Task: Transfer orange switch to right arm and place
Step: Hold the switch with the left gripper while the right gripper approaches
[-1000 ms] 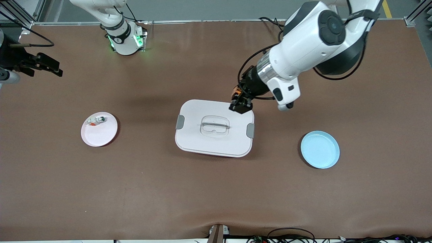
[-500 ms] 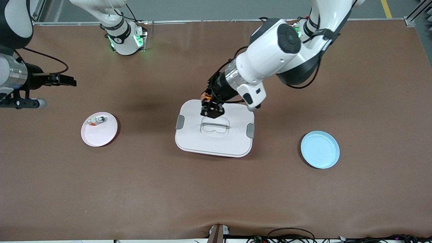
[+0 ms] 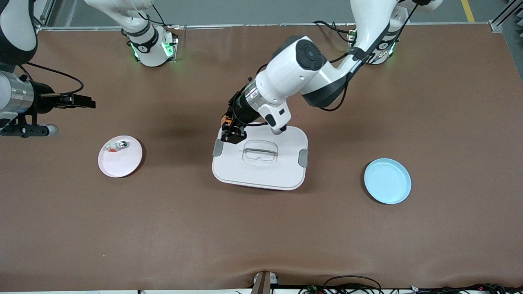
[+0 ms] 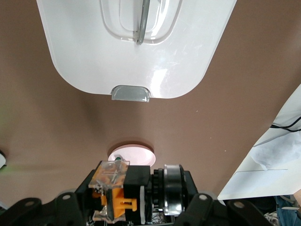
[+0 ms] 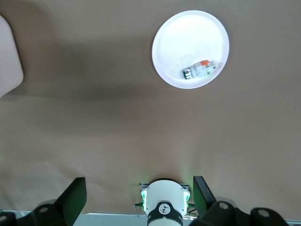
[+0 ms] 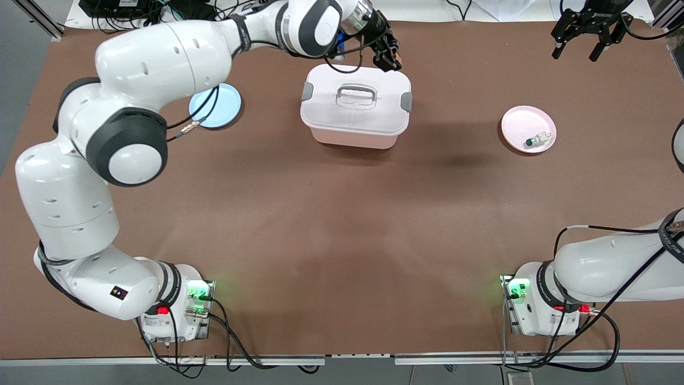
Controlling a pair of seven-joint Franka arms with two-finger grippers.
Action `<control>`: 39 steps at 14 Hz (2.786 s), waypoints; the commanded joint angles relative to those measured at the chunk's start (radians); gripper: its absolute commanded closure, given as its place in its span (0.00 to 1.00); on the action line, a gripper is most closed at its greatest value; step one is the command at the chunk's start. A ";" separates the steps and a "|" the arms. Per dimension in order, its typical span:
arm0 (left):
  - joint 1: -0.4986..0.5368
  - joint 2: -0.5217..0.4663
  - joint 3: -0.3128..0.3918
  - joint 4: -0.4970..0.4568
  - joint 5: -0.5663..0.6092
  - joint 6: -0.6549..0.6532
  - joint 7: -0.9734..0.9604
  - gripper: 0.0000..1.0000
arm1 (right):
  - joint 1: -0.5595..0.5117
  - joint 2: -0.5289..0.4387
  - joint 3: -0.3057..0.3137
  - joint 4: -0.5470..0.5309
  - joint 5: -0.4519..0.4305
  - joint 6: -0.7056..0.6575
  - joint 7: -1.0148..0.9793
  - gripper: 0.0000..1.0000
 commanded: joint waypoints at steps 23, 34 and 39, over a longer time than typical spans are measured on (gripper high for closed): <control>-0.020 -0.014 0.037 0.010 0.021 0.005 -0.012 0.83 | 0.370 -0.237 0.009 -0.546 0.923 0.838 -0.111 0.00; -0.019 -0.017 0.037 0.008 0.023 0.005 -0.005 0.82 | 0.445 -0.093 0.009 -0.441 1.057 0.911 -0.294 0.00; -0.019 -0.019 0.037 0.005 0.023 0.005 -0.005 0.82 | 0.448 -0.049 0.009 -0.407 1.058 0.935 -0.297 0.00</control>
